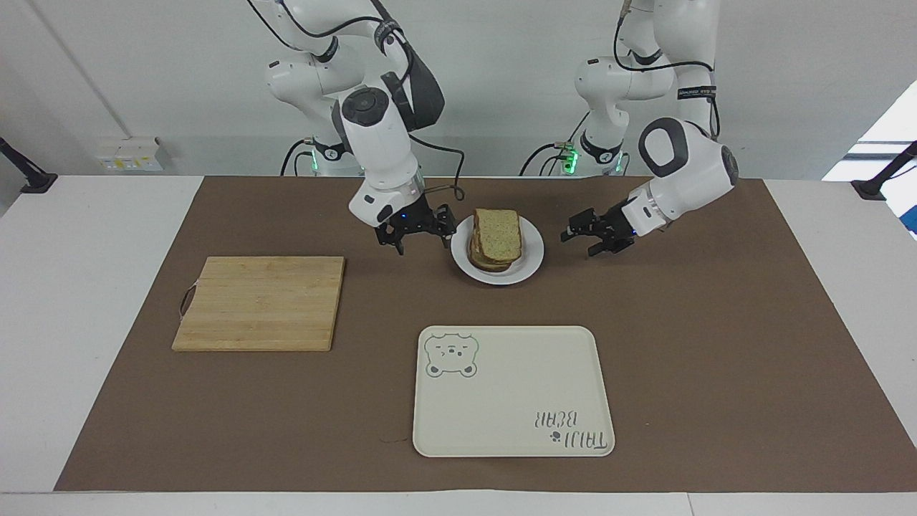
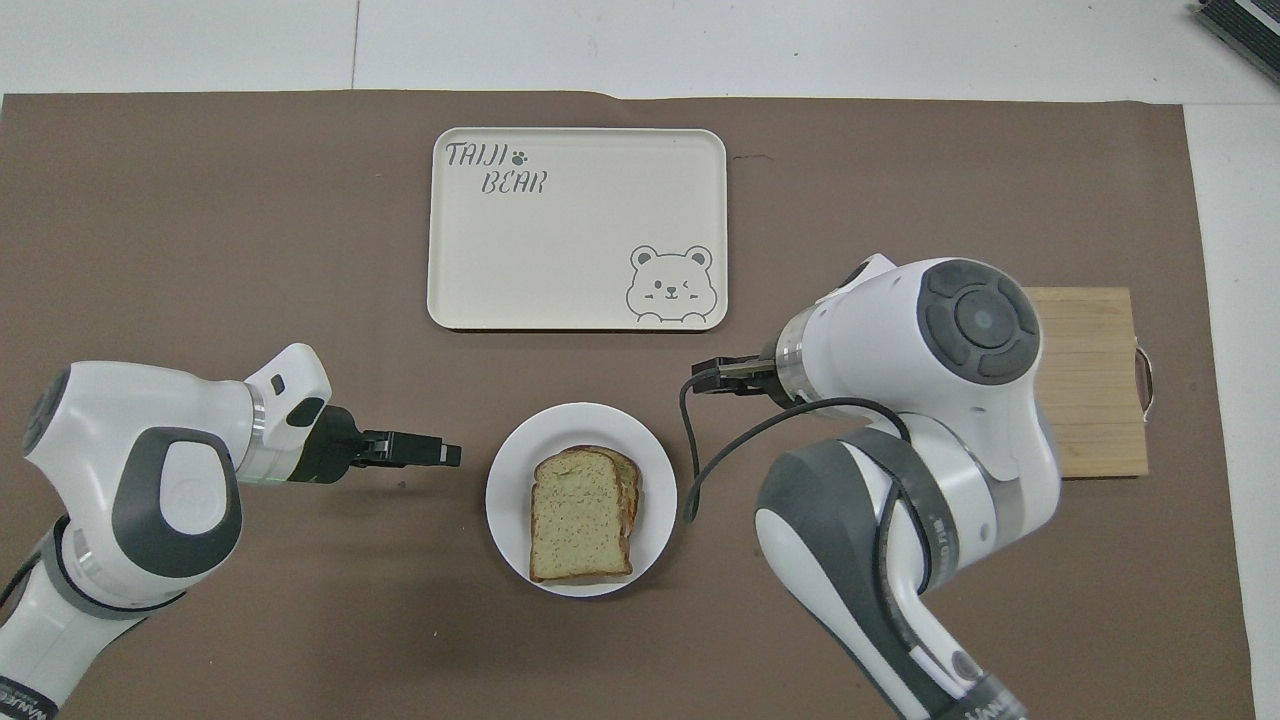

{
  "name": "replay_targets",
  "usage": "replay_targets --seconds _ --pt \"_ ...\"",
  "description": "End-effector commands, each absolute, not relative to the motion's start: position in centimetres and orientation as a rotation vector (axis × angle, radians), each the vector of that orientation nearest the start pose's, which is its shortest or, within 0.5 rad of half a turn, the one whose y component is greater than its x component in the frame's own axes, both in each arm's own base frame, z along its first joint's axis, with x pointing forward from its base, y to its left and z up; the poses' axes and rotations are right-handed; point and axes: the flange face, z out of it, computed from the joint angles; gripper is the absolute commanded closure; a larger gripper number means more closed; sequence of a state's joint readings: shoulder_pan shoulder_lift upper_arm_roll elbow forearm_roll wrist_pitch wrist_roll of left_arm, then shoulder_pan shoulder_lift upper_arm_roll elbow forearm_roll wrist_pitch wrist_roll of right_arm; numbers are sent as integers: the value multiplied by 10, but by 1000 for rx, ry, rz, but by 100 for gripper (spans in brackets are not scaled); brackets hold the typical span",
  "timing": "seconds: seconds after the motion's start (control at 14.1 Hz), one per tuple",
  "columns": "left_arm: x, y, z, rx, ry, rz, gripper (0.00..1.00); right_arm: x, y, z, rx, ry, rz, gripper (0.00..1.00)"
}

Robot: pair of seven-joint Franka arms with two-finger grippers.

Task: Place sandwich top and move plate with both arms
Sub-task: 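Withdraw the right gripper while the left gripper reaches the plate rim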

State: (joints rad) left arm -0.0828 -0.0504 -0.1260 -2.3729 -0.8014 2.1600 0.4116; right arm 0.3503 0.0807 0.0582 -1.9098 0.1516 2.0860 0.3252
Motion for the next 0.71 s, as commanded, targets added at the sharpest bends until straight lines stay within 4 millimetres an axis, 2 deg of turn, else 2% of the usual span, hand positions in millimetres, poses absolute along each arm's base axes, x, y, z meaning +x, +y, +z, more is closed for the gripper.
replay_targets --seconds 0.0,0.21,0.5,0.64 --pt "437 -143 319 2493 -127 -54 0 548 217 487 -3009 21 -65 0" --pt "422 -153 309 2461 -149 -57 0 548 192 517 -3018 66 -30 0" --pt "410 -152 305 2412 -120 -50 15 531 143 573 -3025 153 -76 0" --pt "399 -152 292 2372 -66 -61 24 523 129 591 -3028 180 -82 0"
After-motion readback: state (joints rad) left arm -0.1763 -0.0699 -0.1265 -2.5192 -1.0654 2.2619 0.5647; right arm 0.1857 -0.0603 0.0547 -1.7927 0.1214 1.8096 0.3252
